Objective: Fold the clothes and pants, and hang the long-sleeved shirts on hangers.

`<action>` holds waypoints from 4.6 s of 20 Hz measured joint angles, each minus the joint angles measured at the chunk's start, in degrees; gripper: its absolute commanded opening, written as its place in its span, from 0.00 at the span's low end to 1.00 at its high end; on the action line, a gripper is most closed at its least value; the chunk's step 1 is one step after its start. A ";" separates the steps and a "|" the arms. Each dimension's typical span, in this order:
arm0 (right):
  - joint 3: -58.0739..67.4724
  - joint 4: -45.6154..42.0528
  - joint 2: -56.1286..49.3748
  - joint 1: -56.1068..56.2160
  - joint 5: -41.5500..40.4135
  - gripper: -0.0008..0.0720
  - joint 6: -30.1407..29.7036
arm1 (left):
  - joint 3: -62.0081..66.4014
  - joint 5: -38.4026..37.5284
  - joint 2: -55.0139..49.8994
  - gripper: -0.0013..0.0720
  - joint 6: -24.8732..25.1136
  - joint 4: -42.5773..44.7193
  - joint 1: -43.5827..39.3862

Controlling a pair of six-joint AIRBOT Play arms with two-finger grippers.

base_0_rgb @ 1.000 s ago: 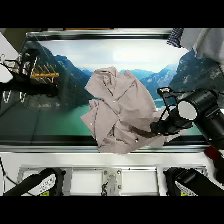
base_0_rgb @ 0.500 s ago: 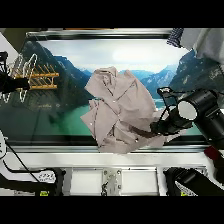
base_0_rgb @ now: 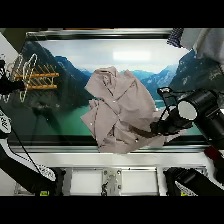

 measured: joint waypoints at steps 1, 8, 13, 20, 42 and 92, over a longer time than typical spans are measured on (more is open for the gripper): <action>0.00 0.00 0.00 0.00 0.00 0.03 0.00 | 1.05 0.83 -1.68 0.90 0.00 0.00 -0.04; 0.00 0.00 0.00 0.00 0.02 0.03 0.00 | 5.18 3.45 -9.70 0.90 0.02 -1.20 -0.52; 0.00 0.00 0.00 0.00 0.02 0.03 -0.02 | 5.70 3.93 -11.41 0.66 0.02 -1.77 -0.70; 0.00 0.00 0.00 0.00 0.02 0.03 0.00 | 5.75 2.32 -11.89 0.04 0.22 -1.36 -1.70; 0.00 0.00 0.00 0.00 0.02 0.03 0.00 | -3.32 -1.16 17.77 0.04 6.32 1.27 -13.29; 0.07 1.11 -0.04 0.00 0.22 0.03 -0.57 | -53.27 -27.63 39.87 0.04 62.49 -37.86 -46.99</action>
